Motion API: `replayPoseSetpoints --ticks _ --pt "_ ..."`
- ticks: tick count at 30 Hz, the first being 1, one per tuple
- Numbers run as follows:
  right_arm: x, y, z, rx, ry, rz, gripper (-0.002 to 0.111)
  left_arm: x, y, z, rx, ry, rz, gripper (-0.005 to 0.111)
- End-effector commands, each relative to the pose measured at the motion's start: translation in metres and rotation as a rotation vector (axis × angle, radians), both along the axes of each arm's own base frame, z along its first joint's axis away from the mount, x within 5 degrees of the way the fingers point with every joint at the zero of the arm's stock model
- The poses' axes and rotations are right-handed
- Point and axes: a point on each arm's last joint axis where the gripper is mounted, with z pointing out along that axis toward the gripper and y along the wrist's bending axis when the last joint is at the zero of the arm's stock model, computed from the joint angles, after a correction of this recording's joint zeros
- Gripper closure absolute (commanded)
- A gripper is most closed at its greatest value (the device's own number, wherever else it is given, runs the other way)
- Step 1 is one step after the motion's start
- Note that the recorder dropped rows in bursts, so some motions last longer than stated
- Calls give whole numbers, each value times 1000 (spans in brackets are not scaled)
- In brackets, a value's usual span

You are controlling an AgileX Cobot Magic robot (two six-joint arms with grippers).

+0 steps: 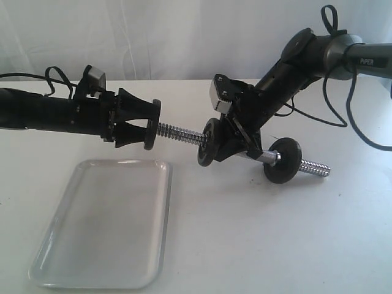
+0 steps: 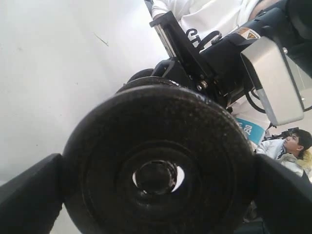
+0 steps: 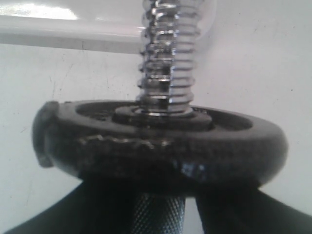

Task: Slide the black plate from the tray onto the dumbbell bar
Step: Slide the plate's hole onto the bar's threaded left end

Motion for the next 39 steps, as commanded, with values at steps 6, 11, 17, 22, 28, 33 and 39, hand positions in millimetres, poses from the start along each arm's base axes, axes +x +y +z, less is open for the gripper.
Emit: replayPoseSetpoints --ticks 6,11,17,22,28,33,39 --pt "1 1 25 76 -47 -10 108 -9 -7 15 -64 8 -93 107" --pt "1 1 25 76 -47 -10 108 -9 -7 19 -71 -3 -89 107" --pt "1 1 25 78 -47 -11 108 -11 -14 21 -91 -21 -93 107" --pt "1 1 25 82 -46 -12 108 -11 -23 25 -128 -45 -85 107" --pt "1 2 25 84 -46 -13 108 -15 -34 27 -148 -81 -102 107" --pt "1 2 26 96 -43 -18 108 -18 -51 26 -140 -103 -98 107" --pt "1 2 26 96 -43 -18 108 -19 -56 29 -169 -115 -89 105"
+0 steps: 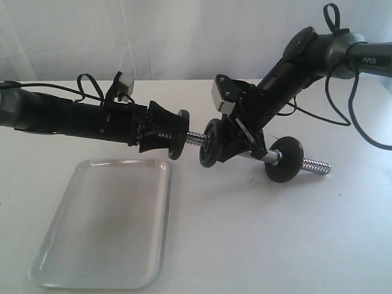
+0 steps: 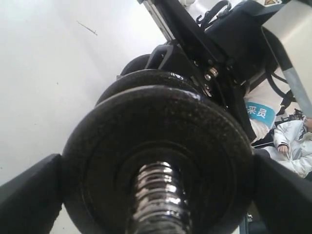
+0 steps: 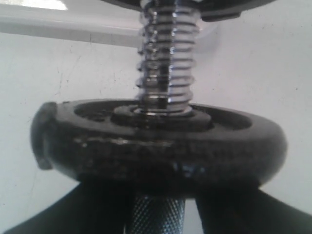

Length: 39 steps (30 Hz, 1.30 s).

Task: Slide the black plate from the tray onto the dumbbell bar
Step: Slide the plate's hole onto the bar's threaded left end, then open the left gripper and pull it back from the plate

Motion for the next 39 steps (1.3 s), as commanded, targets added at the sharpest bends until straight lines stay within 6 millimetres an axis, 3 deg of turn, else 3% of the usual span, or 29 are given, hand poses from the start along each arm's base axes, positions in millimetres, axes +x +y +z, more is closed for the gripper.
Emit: replayPoseSetpoints --ticks 1,7,9,11,16,28,31,36,39 --pt "2 4 25 103 -36 -42 108 -7 -7 33 -198 -18 -48 101" --pt "2 4 25 103 -36 -42 108 -4 -8 34 -211 -15 -17 70" --pt "2 4 25 103 -36 -42 108 -4 -9 32 -190 -17 -7 65" --pt "2 4 25 103 -36 -42 108 -4 -11 31 -179 -18 -1 66" --pt "2 4 25 103 -36 -42 108 -5 -23 29 -158 -17 25 81" --pt "2 4 25 103 -36 -42 108 -5 -29 30 -168 -39 45 80" --pt "2 4 25 103 -36 -42 108 -5 -29 30 -166 -39 48 64" --pt "2 4 25 103 -36 -42 108 -3 -29 29 -154 -40 61 25" --pt "2 4 25 103 -36 -42 108 -1 -28 27 -131 -40 87 11"
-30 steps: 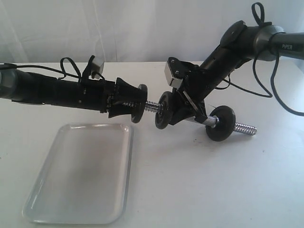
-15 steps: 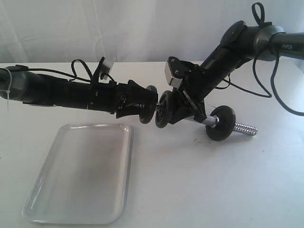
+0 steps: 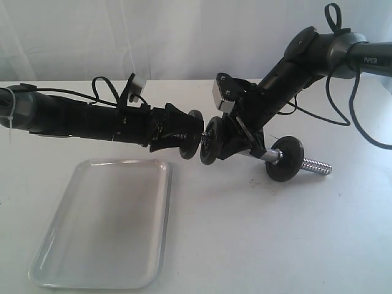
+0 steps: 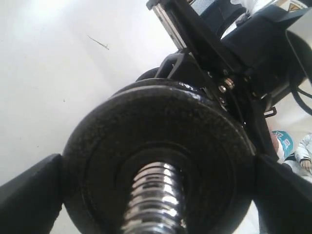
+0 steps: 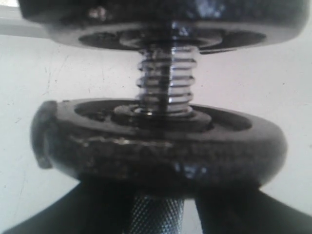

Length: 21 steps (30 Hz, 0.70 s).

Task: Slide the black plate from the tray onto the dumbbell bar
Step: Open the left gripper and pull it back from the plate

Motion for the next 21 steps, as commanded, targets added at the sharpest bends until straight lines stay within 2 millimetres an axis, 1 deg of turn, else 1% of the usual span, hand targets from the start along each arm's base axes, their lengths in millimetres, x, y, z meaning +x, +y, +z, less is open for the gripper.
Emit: replayPoseSetpoints --ticks 1,4,10,15,21 --pt "1 4 25 101 -24 -30 108 0 -5 30 -145 -15 26 7" --pt "1 4 25 101 -24 -30 108 2 -5 28 -134 1 43 1" --pt "1 4 25 101 -24 -30 108 2 -5 29 -145 26 51 1" --pt "1 4 25 101 -24 -30 108 1 -3 27 -115 17 29 1" --pt "1 4 25 101 -24 -30 108 6 9 33 -111 -17 56 2"
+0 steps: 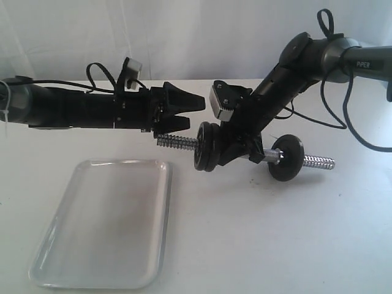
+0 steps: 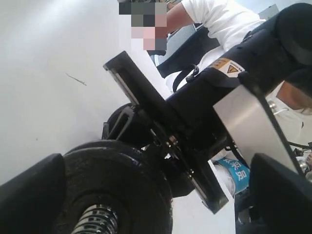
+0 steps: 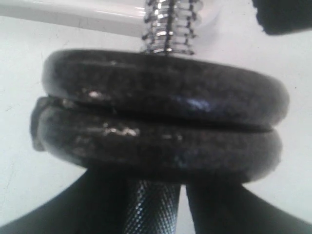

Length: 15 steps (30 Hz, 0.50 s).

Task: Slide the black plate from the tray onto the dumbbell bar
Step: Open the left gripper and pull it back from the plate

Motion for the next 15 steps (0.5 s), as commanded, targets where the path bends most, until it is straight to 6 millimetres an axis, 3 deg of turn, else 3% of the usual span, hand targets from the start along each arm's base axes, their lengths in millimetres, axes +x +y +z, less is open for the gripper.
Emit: replayPoseSetpoints --ticks 1,15 --pt "0 3 31 120 -21 -38 108 2 12 16 -19 -54 9 2" --pt "12 0 22 62 -126 -100 108 11 89 53 112 -144 83 2"
